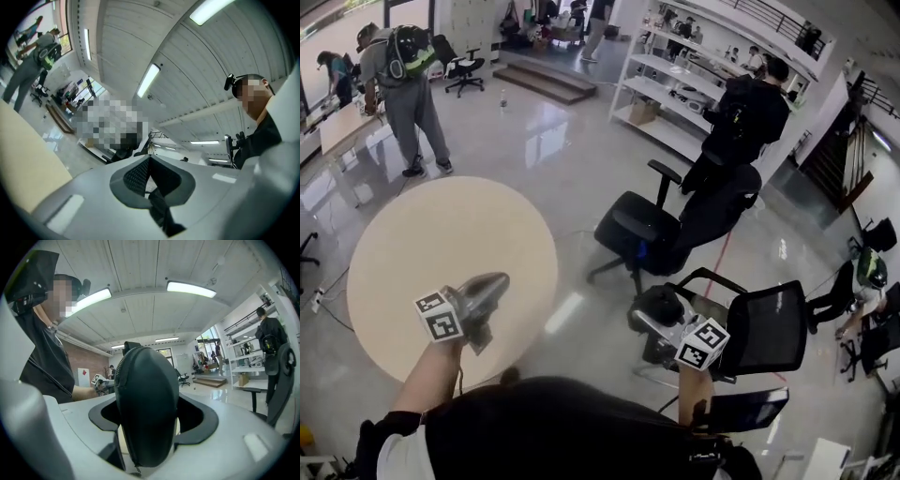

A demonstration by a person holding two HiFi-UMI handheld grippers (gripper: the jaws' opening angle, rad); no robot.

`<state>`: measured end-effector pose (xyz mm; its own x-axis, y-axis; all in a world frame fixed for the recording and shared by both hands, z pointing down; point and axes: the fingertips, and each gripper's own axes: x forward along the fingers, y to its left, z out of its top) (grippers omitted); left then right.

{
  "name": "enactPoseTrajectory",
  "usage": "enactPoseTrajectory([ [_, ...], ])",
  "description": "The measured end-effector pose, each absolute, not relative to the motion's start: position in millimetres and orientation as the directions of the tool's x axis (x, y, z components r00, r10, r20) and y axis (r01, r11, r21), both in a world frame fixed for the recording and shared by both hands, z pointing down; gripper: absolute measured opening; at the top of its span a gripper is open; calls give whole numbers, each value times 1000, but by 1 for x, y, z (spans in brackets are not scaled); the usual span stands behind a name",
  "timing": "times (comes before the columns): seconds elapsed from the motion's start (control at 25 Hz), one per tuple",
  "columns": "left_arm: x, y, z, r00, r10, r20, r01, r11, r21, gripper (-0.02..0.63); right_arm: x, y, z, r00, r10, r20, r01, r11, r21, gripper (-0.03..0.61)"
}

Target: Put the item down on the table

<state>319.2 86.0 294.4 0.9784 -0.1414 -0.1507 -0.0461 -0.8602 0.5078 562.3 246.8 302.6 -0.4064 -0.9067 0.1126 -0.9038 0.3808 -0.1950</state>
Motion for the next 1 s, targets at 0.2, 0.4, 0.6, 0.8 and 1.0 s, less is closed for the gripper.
enactPoseTrajectory([
  [0.2,241,1,244,948,-254,-191,-157,-896,415,-6,514,142,271,-475,-871,127,-879,462,-117,337],
  [0.4,140,-128,260,909,-390,-147,-314,-873,373,-6,444,-13,272,-515,-841,165,-857,511,-65,336],
  [0.6,98,-212,299,883,-466,-52,-423,-840,339,-6,410,-131,292,-549,-809,212,-833,552,-49,336],
  [0.8,59,-282,346,867,-498,6,-468,-811,351,-6,366,-238,329,-590,-761,269,-798,602,-46,336],
  [1.0,37,-320,393,864,-501,49,-480,-789,384,-6,320,-322,371,-638,-699,323,-749,661,-51,336],
])
